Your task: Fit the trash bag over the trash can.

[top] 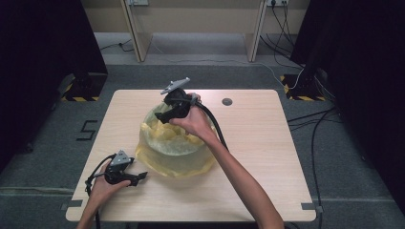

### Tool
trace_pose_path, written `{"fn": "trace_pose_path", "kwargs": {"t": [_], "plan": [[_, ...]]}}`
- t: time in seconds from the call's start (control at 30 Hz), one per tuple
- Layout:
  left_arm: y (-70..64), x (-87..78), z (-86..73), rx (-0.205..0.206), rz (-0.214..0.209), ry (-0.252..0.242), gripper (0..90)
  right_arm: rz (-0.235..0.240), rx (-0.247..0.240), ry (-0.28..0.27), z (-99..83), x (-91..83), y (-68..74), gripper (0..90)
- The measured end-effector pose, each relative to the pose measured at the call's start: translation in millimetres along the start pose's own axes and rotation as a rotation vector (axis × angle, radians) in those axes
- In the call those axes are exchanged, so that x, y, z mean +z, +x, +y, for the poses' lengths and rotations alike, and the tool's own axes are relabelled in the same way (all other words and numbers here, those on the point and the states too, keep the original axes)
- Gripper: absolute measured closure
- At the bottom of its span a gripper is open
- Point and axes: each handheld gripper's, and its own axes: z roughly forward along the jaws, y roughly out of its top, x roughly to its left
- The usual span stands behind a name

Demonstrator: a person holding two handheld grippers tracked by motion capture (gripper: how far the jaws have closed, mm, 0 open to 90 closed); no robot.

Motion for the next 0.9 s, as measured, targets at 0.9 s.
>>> {"fn": "trace_pose_path", "kwargs": {"t": [0.9], "plan": [[-0.1, 0.0, 0.0, 0.001, 0.0, 0.0, 13.2, -0.052, 0.076, 0.104, -18.8, 16.4, -12.0, 26.3]]}}
